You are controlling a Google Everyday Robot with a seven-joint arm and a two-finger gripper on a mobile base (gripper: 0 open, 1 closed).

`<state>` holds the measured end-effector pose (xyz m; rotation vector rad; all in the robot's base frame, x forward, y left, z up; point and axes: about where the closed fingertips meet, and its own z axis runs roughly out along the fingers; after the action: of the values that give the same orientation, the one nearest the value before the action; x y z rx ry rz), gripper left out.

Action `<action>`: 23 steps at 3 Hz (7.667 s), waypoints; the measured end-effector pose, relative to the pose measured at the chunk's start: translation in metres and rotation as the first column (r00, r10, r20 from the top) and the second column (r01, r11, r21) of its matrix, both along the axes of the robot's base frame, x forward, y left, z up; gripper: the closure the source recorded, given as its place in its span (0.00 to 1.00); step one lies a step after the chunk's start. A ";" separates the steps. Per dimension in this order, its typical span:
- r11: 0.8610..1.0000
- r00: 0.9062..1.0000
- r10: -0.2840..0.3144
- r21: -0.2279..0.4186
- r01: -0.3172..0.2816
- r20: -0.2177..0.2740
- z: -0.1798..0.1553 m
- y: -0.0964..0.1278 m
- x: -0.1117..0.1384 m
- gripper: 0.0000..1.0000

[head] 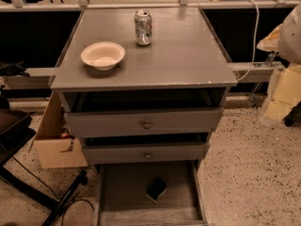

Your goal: Pick sponge from bottom drawer and place on counter

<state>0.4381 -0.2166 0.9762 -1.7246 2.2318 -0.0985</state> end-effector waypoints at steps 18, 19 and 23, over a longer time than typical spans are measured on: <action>0.905 0.936 -0.289 0.262 0.335 -0.199 -0.705 0.150 0.113 0.00; 0.895 0.918 -0.309 0.250 0.369 -0.247 -0.755 0.147 0.098 0.00; 0.886 0.964 -0.165 0.399 0.238 -0.208 -0.814 0.212 0.100 0.00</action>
Offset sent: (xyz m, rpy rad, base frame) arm 0.0326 0.0289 -0.0795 0.1801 0.0002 -0.1998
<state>0.5378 -0.0046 0.1622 -1.3065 2.3275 0.4693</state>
